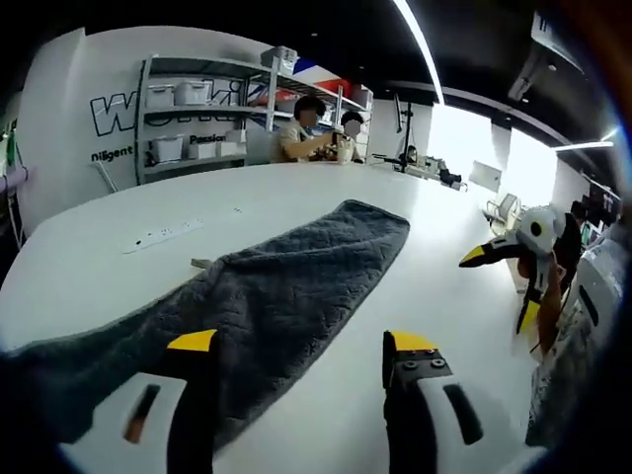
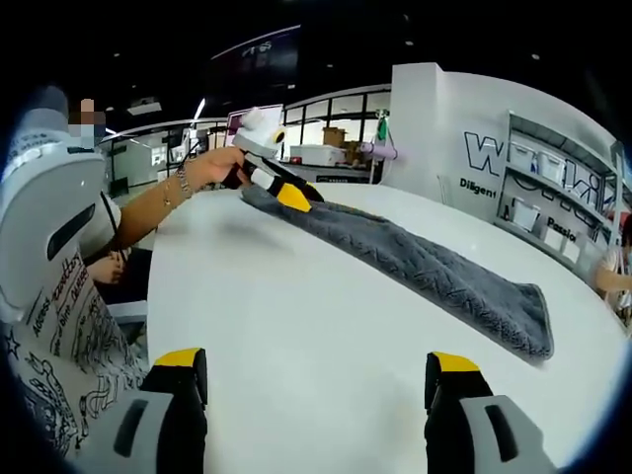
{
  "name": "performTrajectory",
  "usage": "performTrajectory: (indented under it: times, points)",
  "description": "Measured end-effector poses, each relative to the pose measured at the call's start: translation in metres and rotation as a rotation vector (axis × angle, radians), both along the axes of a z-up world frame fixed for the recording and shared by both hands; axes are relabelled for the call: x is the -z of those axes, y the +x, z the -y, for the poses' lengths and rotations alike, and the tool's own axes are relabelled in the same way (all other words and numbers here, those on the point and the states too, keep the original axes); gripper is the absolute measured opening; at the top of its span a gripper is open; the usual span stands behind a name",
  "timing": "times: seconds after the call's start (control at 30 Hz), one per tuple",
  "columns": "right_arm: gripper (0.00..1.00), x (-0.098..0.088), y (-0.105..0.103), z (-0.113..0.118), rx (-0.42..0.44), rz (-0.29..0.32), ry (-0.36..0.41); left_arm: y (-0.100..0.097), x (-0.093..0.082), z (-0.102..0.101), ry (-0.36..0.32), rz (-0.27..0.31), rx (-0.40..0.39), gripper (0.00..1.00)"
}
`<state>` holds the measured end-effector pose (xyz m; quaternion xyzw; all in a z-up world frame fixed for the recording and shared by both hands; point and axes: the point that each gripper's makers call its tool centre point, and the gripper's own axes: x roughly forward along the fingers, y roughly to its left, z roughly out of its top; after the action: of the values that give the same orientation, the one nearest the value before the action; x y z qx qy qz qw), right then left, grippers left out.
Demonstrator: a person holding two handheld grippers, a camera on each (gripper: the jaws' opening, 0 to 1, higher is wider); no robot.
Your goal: Fold the towel on the table until its edges align and the towel forms a compact rectangular stack.
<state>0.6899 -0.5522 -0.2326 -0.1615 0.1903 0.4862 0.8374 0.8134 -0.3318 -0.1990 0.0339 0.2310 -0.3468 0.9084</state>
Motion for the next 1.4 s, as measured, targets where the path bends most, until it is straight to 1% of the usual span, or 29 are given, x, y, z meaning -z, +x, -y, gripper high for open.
performTrajectory:
  times: [0.07, 0.17, 0.27, 0.37, 0.53, 0.67, 0.73, 0.83, 0.93, 0.97, 1.03, 1.13, 1.27, 1.4]
  points:
    - [0.95, 0.0, 0.001, 0.0, -0.001, 0.001, -0.003, -0.009, -0.001, 0.005, -0.022, -0.001, 0.017, 0.72]
    - [0.95, -0.001, 0.001, -0.001, -0.003, 0.003, -0.001, -0.025, 0.001, 0.012, -0.034, -0.005, 0.033, 0.77]
    - [0.95, -0.001, 0.002, -0.001, -0.005, 0.002, -0.003, -0.041, 0.003, 0.017, -0.031, 0.001, 0.045, 0.78]
    - [0.95, 0.001, 0.002, -0.002, -0.005, -0.001, -0.007, -0.054, 0.003, 0.022, -0.043, 0.003, 0.058, 0.8]
    - [0.95, 0.0, 0.002, -0.004, -0.01, 0.001, -0.006, -0.073, 0.005, 0.029, -0.05, 0.007, 0.072, 0.87]
    - [0.95, 0.002, 0.002, -0.006, -0.012, -0.002, -0.01, -0.087, 0.011, 0.032, -0.043, 0.004, 0.087, 0.91]
    - [0.95, 0.002, 0.003, -0.006, -0.011, -0.003, -0.013, -0.09, 0.013, 0.031, -0.043, 0.003, 0.082, 0.94]
    - [0.95, 0.002, 0.003, -0.008, -0.013, -0.004, -0.014, -0.095, 0.016, 0.028, -0.053, 0.001, 0.062, 0.93]
    - [0.95, 0.002, 0.003, -0.011, -0.016, -0.004, -0.016, -0.101, 0.018, 0.026, -0.059, 0.0, 0.048, 0.96]
    - [0.95, 0.002, 0.004, -0.011, -0.016, -0.004, -0.015, -0.103, 0.019, 0.026, -0.065, -0.003, 0.045, 0.99]
    - [0.95, 0.002, 0.004, -0.014, -0.021, -0.004, -0.015, -0.112, 0.021, 0.027, -0.075, -0.015, 0.054, 1.0]
    - [0.95, 0.003, 0.003, -0.018, -0.029, -0.005, -0.015, -0.119, 0.023, 0.026, -0.067, -0.015, 0.057, 1.0]
    - [0.95, 0.002, 0.003, -0.022, -0.039, -0.002, -0.018, -0.122, 0.021, 0.014, -0.044, 0.009, 0.008, 1.0]
    - [0.95, -0.001, 0.003, -0.024, -0.044, 0.003, -0.016, -0.124, 0.017, 0.002, -0.037, 0.031, -0.037, 1.0]
